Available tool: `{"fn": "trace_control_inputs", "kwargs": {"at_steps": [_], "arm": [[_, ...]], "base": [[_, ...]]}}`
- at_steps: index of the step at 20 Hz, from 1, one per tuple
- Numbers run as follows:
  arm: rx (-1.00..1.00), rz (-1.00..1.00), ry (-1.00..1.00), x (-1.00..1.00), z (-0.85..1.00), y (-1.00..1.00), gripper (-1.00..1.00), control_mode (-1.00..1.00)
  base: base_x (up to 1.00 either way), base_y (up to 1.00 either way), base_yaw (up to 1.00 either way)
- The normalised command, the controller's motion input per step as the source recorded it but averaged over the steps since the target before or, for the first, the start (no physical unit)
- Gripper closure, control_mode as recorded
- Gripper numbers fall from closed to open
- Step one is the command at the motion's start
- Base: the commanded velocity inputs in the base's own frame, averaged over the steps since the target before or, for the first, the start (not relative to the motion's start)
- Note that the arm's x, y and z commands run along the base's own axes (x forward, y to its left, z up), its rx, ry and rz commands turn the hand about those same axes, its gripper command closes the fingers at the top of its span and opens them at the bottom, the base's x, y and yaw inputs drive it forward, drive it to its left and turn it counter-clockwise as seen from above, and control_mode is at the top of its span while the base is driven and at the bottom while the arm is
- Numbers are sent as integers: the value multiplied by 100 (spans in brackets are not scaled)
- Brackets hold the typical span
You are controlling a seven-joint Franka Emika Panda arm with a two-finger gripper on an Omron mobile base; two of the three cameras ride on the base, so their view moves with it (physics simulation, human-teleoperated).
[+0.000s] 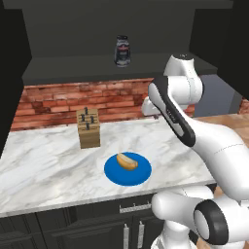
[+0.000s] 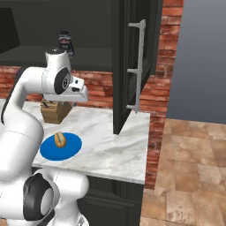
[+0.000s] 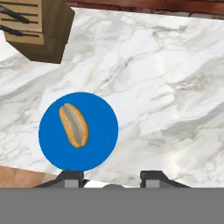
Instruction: Move the hot dog bun to the plate on the dining table and place the condiment next to that plate. Then navigate to the fridge and take the sausage and place it on the plate as well.
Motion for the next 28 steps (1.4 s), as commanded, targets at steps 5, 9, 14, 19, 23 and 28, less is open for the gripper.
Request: {"fn": "trace_control_inputs", "kwargs": {"at_steps": [5,9,14,19,23,28], "arm": [[-2,1,6,-12,-11,15,-100,-100],[-9,8,4,-27,-28,54,-100,-100],[-3,5,10,-13,-48,52,-100,-100],[0,0,10,0,-68,33,-100,-100],[-1,0,10,9,-73,21,-100,-100],[0,0,1,31,-58,5,-100,-100]], "base": [[0,0,0],[0,0,0],[0,0,0],[0,0,0],[0,0,0],[0,0,0]]}}
